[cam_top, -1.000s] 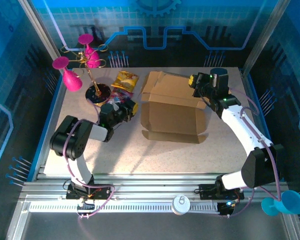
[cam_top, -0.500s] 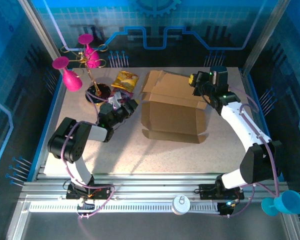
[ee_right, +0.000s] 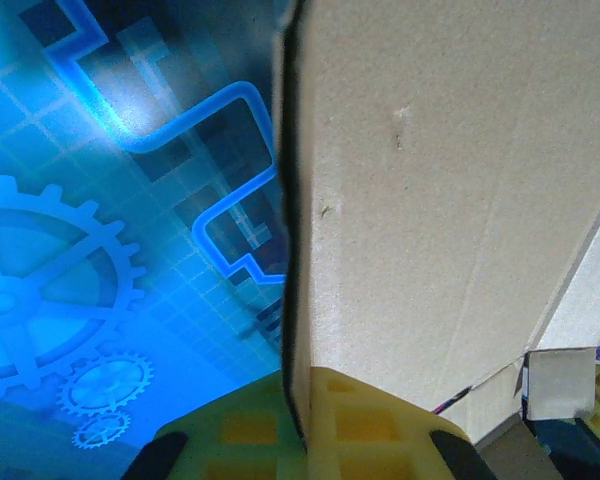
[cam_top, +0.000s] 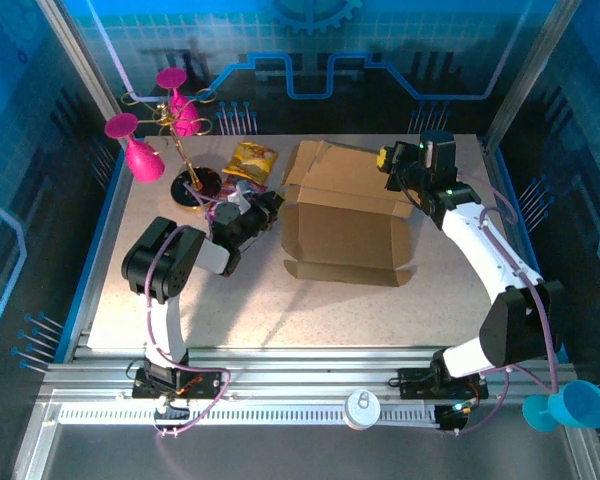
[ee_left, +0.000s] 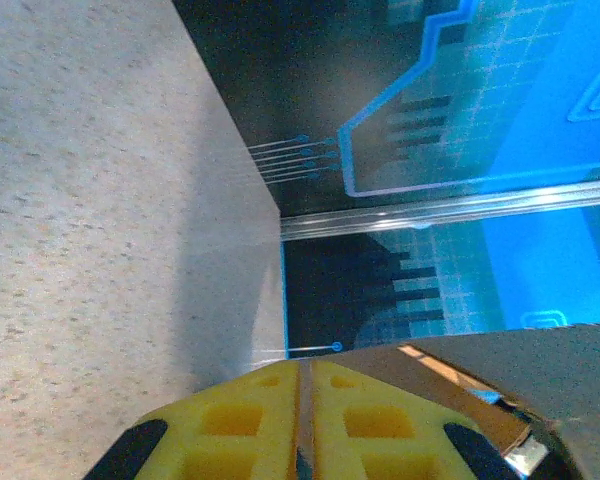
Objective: Fold the paper box
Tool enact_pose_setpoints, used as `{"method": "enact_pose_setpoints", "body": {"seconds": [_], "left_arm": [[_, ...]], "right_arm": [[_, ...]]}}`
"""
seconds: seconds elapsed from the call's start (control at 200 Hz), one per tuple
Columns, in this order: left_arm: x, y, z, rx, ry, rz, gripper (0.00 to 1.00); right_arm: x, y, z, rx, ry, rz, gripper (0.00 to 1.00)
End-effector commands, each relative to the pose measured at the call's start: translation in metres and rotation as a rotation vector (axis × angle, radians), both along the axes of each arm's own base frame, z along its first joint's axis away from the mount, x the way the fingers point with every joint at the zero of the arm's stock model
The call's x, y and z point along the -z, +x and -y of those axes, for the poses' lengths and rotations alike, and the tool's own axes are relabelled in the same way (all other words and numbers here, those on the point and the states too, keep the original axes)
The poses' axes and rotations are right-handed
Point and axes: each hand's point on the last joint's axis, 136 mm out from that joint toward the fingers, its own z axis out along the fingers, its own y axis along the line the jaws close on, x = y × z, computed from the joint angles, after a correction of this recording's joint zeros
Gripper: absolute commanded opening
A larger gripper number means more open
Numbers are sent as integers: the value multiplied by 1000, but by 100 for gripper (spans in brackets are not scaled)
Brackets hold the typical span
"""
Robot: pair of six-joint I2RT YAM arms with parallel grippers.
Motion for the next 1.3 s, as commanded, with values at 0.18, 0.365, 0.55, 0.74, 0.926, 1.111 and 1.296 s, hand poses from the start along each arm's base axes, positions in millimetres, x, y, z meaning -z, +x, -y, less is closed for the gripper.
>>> {"method": "enact_pose_setpoints", "body": {"seconds": [0.18,0.365,0.55,0.74,0.926,1.111,1.296], "left_arm": [[-31,-13,16,42,-22,86,15],[-33,-20,29,67,107,90,27],[-26,-32,40,93,313,70,37],[-7,-35,46,130,475,10,36],[-3,-36,39,102,525,-2,33],[-19,-57,31,107,501,2,45],[-21,-102,29,212,455,-66,53]], "right_arm": [[-11,9,3,17,40,33,0],[-10,8,1,14,45,32,0],[-10,7,0,12,47,32,0],[-10,6,-5,2,50,35,0],[-6,5,-9,-4,39,34,0],[-1,11,2,-3,-43,62,0],[4,24,1,-36,-113,100,0]]}}
